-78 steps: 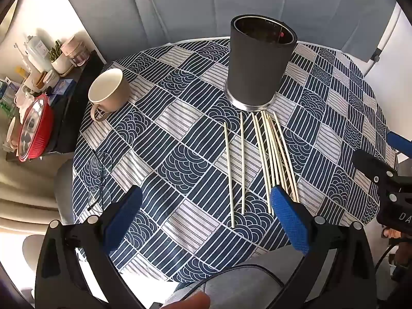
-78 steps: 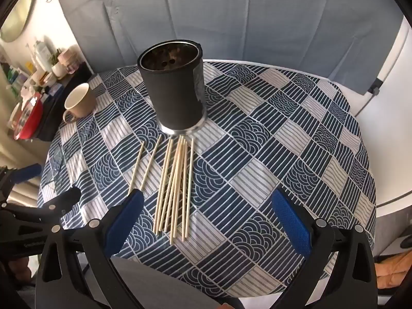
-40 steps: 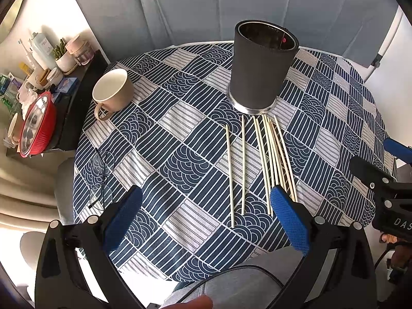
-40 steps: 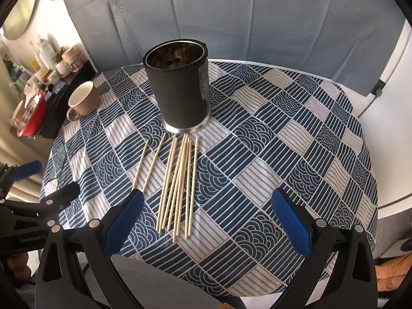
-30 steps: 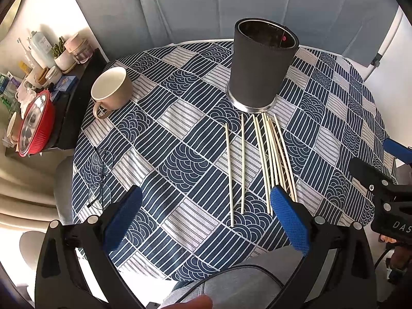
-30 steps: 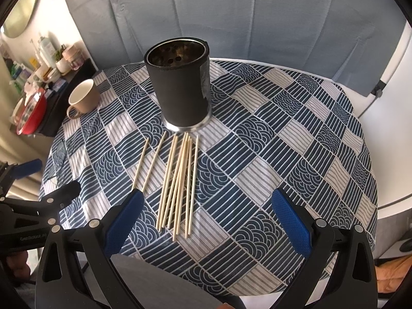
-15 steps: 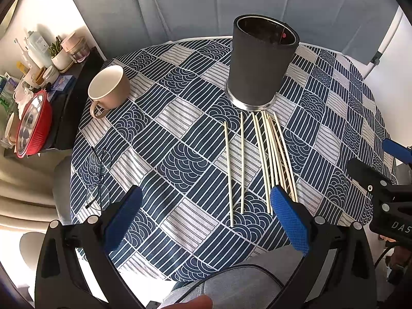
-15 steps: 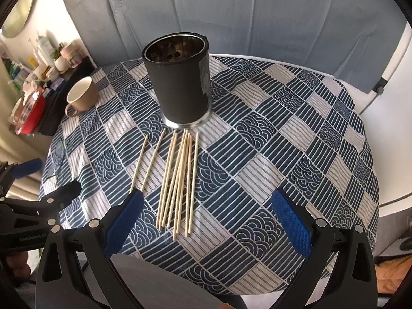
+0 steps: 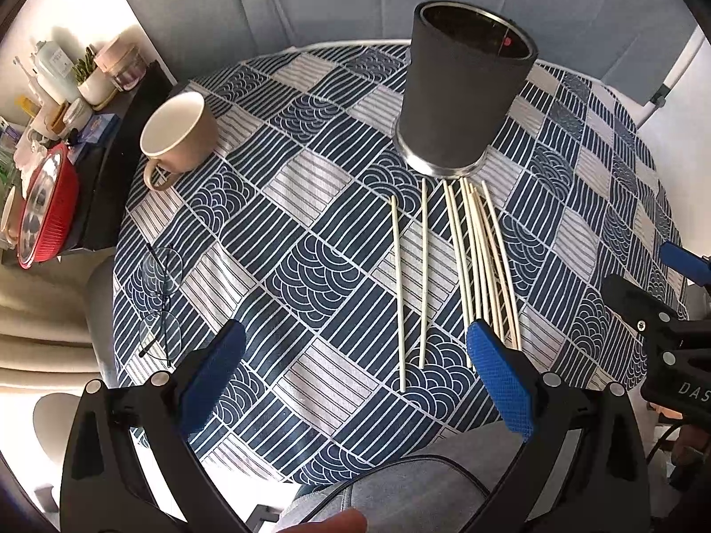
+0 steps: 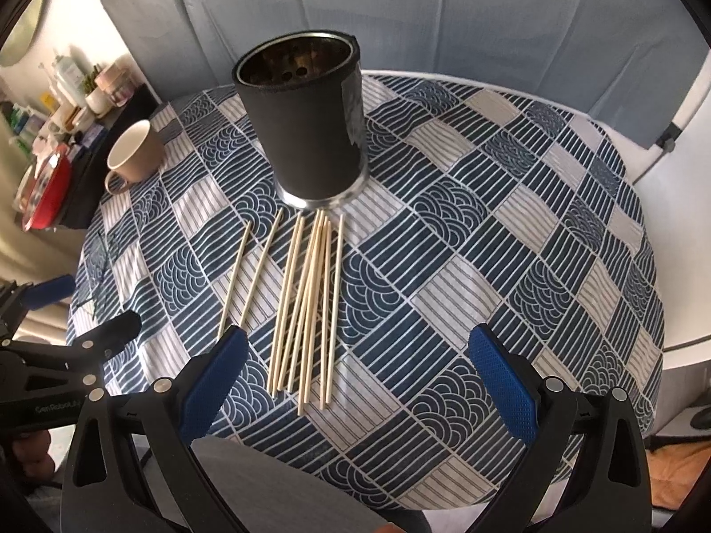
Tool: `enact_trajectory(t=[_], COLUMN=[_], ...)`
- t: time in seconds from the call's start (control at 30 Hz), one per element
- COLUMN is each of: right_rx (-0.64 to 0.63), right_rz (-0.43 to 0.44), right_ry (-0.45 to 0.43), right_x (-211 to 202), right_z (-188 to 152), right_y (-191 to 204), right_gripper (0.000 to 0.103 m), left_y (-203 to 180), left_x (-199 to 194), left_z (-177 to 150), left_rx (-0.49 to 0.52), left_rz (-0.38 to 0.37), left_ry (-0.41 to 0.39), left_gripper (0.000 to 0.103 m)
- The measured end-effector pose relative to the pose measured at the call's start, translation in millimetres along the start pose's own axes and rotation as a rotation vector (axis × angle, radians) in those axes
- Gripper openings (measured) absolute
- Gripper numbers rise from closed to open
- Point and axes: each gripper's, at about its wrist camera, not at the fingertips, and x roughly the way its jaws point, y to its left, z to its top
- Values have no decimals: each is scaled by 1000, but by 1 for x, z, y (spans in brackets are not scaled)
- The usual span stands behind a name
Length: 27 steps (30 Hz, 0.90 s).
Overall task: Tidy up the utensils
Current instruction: 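Lower the left tool to a single chopstick and close on it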
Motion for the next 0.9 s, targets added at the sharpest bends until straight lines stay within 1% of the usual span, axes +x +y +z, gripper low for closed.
enact_trajectory(t=[0.33,0.47,0.53,0.7,0.77,0.83,0.9], right_rx=[13,23,21,-33,-35,-32,-40], right_rz=[9,8,-10,-96,-81,-55,-47], right_ry=[94,145,168,193,220,244,261], right_x=[33,51,62,93,106,118,128], right_z=[16,22,25,32,35,36,37], right_y=[-8,-14,-18,-20,-22,-21,-20], right_gripper=[95,95,95,95,94,94,94], left_y=[-4,-9,-8,-1,5,13,19], left_x=[31,49,59,89,104,117,128], left_z=[18,25,28,37,40,43,45], left_rx=[11,28,27,3,-23,-57,-81], left_rz=[-9,-24,-28,-43,-56,-63,-60], left_ry=[100,163,191,290,336,369,394], left_gripper=[97,97,97,97,97,97,97])
